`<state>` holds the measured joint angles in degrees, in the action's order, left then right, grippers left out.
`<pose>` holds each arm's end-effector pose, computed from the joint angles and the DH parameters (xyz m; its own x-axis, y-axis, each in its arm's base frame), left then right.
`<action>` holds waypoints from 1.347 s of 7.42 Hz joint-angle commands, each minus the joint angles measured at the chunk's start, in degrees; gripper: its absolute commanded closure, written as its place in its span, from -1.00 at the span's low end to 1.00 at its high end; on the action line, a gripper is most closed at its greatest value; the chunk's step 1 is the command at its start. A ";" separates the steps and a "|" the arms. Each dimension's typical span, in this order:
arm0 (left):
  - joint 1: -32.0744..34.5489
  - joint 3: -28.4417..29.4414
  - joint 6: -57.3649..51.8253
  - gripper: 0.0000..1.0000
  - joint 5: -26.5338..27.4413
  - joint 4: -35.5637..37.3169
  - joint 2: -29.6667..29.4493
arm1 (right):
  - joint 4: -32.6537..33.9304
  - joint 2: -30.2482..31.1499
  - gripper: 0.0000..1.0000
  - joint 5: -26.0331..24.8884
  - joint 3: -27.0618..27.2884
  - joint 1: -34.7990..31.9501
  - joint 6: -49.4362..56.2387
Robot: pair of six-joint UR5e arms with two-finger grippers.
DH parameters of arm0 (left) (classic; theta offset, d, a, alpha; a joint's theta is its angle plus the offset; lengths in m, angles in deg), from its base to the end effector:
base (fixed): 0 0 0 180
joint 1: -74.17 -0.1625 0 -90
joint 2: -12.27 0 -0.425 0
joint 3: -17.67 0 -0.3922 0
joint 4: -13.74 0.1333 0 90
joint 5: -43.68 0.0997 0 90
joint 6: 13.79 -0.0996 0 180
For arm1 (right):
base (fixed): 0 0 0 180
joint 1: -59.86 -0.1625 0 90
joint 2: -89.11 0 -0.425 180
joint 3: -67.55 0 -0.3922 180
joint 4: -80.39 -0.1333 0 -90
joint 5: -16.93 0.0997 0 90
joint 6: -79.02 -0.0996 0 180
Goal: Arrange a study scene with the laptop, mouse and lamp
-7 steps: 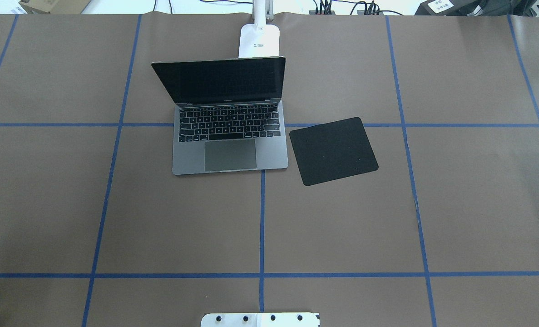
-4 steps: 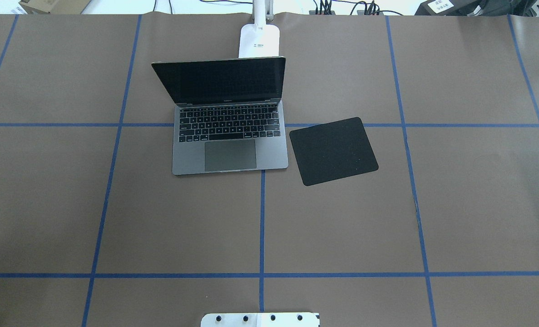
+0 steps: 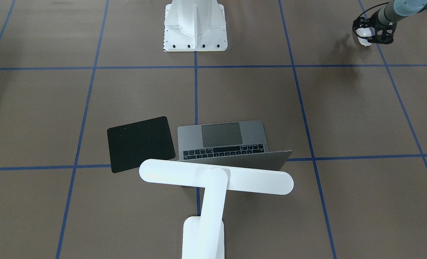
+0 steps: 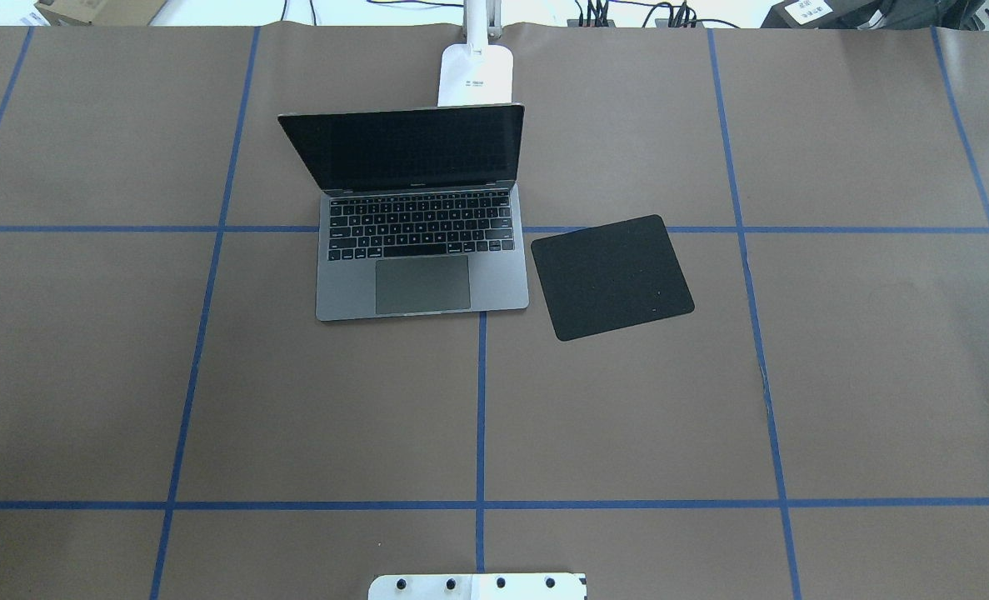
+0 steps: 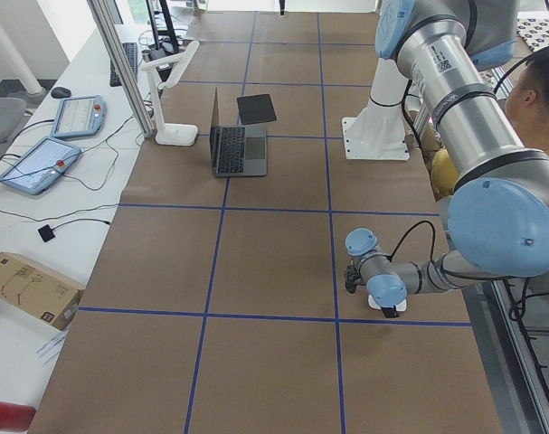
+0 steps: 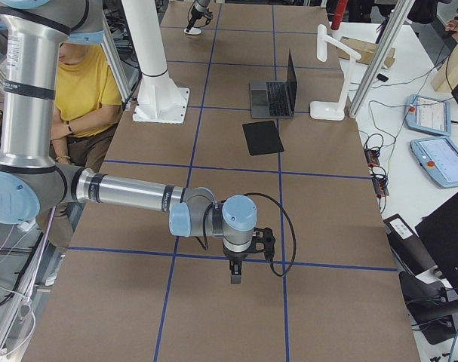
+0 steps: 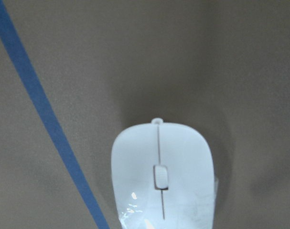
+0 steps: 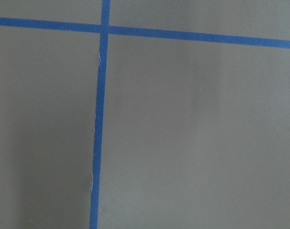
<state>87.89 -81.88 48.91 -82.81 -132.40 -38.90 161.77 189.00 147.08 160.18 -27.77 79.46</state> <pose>0.1774 -0.1196 0.7118 0.7379 0.1994 -0.6448 -0.4600 0.8477 -0.2642 0.0518 -0.4200 0.7045 0.7627 -0.0546 0.6444 0.0472 0.9985 0.0287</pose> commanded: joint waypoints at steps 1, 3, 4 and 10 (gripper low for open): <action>-0.10 1.46 -0.74 -0.94 -0.07 -0.02 -0.86 | 0.00 -0.13 -1.00 -0.07 0.00 0.00 0.00; -0.10 1.55 -0.74 -0.64 -0.07 -0.02 -1.13 | 0.00 -0.13 -1.00 -0.07 0.00 0.00 0.00; -0.10 1.47 -0.74 -0.51 -0.07 -0.02 -1.13 | 0.00 -0.13 -1.00 0.10 0.35 0.00 0.00; 0.51 0.68 -0.56 0.08 -0.68 -3.62 -0.34 | 0.00 -0.31 -1.00 0.02 0.44 0.00 0.00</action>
<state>88.22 -80.65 48.24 -83.06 -134.98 -39.45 161.77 188.73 147.10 160.62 -27.77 79.46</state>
